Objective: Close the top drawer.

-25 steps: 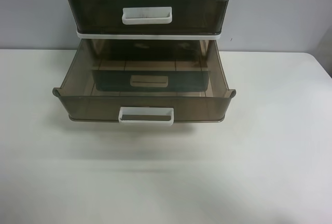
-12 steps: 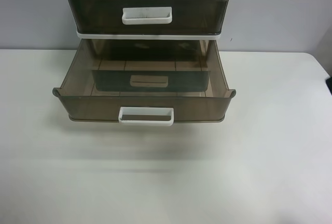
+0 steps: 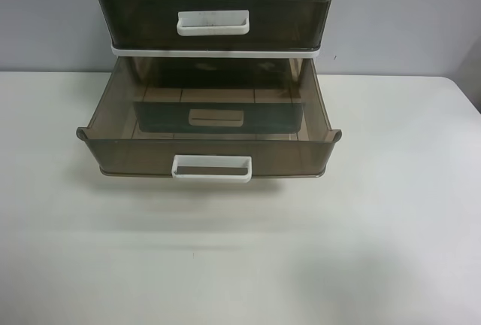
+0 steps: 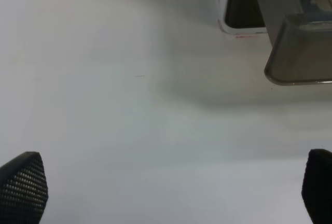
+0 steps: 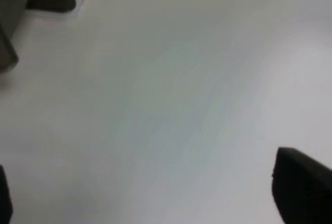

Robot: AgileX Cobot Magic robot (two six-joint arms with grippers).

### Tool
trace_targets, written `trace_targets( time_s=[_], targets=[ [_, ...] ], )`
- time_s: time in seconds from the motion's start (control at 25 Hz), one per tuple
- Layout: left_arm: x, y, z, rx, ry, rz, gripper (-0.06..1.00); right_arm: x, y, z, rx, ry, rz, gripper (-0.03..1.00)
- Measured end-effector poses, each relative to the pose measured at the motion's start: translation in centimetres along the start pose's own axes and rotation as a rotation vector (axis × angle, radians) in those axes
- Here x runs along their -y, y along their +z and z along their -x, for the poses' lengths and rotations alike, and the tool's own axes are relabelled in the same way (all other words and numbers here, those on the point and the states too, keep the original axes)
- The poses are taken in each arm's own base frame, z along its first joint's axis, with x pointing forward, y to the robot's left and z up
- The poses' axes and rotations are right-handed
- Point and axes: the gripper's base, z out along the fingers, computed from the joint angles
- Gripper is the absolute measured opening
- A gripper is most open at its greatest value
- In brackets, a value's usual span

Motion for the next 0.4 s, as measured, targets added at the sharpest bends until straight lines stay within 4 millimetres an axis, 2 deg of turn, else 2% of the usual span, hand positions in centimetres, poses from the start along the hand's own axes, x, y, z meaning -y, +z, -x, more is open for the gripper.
trace_targets(
  time_s=[0.12,0.4],
  targets=[
    [0.0,0.0,0.0,0.0,0.0,0.0,0.99,-0.06,-0.17,-0.38,0.053,0.01,-0.028,0.98],
    [0.0,0.0,0.0,0.0,0.0,0.0,0.99,-0.05,-0.06,-0.41,0.054,0.019,-0.034,0.98]
  ],
)
